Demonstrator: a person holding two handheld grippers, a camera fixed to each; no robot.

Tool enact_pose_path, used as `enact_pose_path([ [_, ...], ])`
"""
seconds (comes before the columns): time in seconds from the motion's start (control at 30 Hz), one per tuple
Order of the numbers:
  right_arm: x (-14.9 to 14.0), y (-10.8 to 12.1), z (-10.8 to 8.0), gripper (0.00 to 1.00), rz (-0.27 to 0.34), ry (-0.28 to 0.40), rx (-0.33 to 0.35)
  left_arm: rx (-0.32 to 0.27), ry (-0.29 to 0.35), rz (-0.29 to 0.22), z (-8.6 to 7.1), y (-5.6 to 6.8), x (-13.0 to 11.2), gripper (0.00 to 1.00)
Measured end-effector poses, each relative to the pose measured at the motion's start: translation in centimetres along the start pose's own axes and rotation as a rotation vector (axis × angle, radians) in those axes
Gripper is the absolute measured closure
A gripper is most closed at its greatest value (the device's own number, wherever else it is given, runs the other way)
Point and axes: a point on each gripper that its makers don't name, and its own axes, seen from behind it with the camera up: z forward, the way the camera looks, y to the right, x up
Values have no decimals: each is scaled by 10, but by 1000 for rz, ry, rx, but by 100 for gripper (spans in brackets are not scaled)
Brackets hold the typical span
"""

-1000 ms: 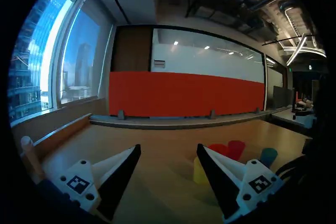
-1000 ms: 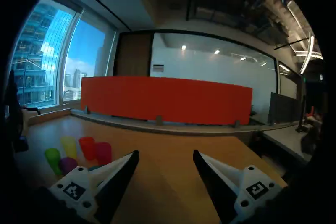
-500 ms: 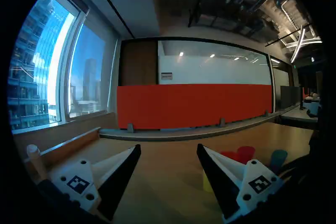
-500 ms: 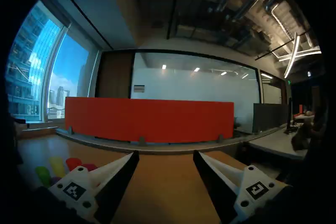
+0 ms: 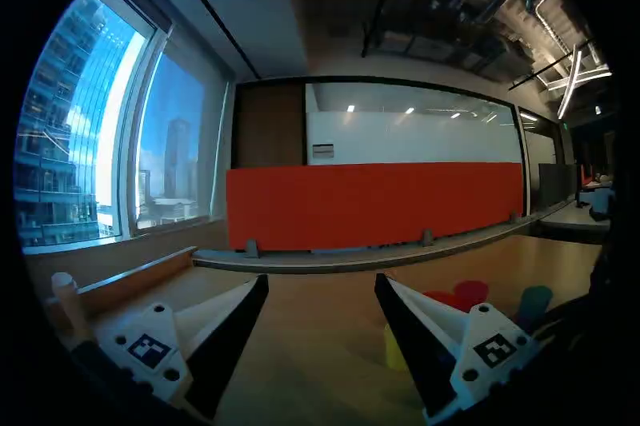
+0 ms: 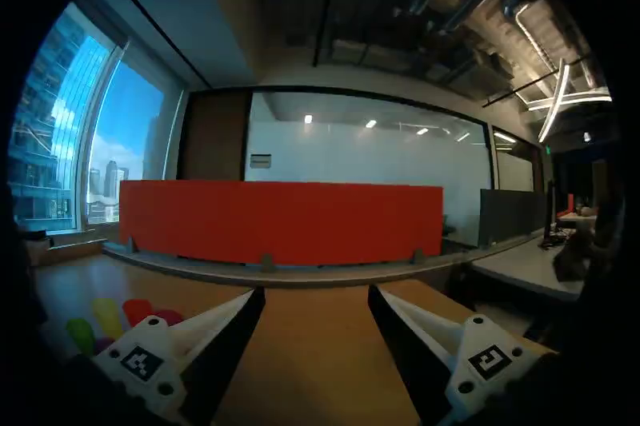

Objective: Pour water

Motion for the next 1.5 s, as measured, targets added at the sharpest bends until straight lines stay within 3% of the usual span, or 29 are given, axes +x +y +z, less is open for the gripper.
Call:
enact_pose_path([
  [0.63, -7, 2, -3, 0, -6, -28, -12, 15, -36, -30, -8, -6, -42, 1],
  [1.5, -6, 7, -10, 1, -7, -32, -20, -6, -53, -64, -10, -8, -69, 1],
])
